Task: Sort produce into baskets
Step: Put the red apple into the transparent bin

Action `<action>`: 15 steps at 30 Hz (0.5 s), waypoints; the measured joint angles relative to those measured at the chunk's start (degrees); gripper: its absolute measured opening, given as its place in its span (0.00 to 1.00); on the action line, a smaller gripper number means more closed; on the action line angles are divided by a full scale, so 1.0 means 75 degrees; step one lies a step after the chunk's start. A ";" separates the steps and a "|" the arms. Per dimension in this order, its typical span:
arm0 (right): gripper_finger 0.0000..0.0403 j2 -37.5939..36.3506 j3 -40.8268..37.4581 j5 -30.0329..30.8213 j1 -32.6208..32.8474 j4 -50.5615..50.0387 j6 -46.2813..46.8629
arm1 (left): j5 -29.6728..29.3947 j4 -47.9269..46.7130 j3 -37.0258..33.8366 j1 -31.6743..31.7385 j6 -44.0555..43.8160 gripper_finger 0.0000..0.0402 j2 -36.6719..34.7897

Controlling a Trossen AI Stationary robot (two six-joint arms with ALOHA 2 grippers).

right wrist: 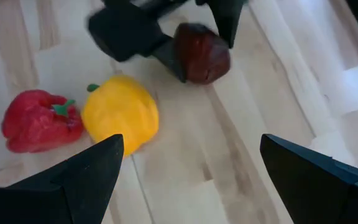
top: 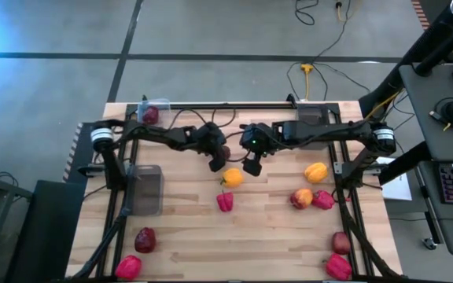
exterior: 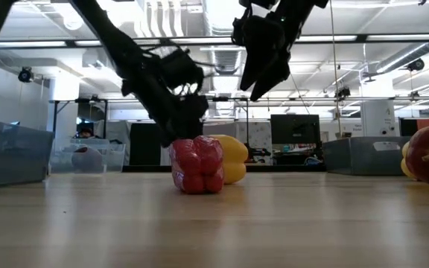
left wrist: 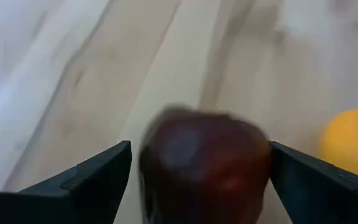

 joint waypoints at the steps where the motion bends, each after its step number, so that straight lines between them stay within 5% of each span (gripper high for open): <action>1: 0.92 0.0000 0.0000 0.0002 0.0046 -0.0003 0.0062 | -0.0046 -0.0266 0.0156 0.0000 -0.0009 0.86 0.0153; 15: 0.92 -0.0012 -0.0023 0.0014 0.0293 -0.0039 0.0752 | -0.0557 -0.1422 0.0827 0.0022 -0.0154 0.62 0.0358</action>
